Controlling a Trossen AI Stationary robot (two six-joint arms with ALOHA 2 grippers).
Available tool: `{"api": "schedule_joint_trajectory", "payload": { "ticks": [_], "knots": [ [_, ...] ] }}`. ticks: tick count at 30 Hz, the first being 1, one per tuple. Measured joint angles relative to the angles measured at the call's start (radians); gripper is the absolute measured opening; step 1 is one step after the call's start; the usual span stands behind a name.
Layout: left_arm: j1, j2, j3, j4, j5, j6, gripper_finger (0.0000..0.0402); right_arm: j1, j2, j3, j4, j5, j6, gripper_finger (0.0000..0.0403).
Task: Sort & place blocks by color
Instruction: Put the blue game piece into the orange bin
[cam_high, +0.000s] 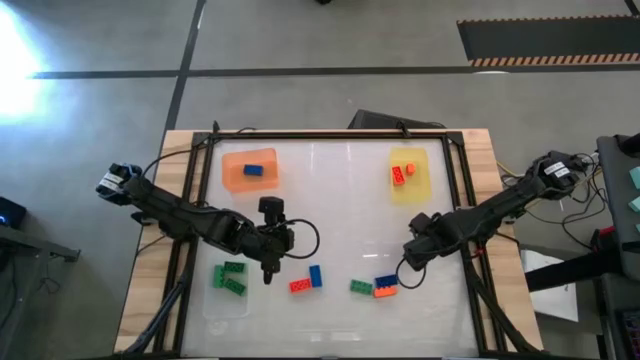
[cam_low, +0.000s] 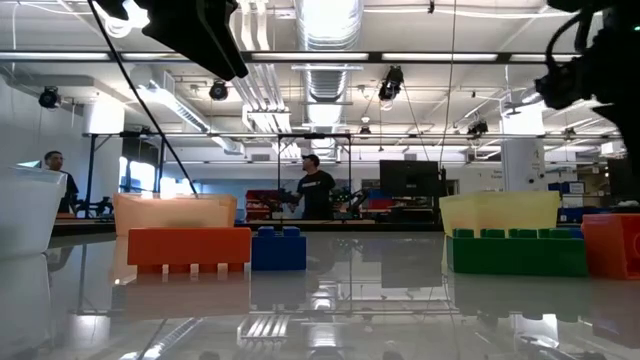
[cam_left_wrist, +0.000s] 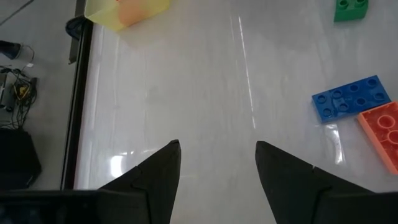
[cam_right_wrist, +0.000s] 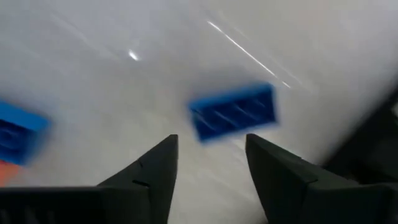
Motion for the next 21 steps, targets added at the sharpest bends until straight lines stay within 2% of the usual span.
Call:
{"api": "schedule_joint_trajectory", "payload": {
  "ticks": [4, 11, 15, 19, 21],
  "knots": [
    [0.0, 0.0, 0.0, 0.0, 0.0, 0.0, 0.0192, 0.011, 0.0, -0.018, -0.112, -0.064, 0.028, 0.0132],
    [0.0, 0.0, -0.013, 0.0, 0.0, 0.0, 0.0192, 0.01, 0.001, -0.119, -0.101, -0.053, 0.11, 0.0022],
    [0.001, 0.0, -0.018, 0.0, 0.0, 0.002, 0.0192, 0.007, 0.0, -0.11, -0.094, 0.028, 0.161, 0.0011],
    [0.001, 0.0, -0.018, -0.004, 0.0, 0.001, 0.0192, 0.007, 0.002, -0.119, -0.061, -0.011, 0.239, 0.0009],
    [0.001, 0.0, -0.018, -0.007, 0.0, 0.001, 0.0192, 0.008, 0.003, -0.126, 0.011, -0.032, 0.285, 0.0009]
  ]
}}
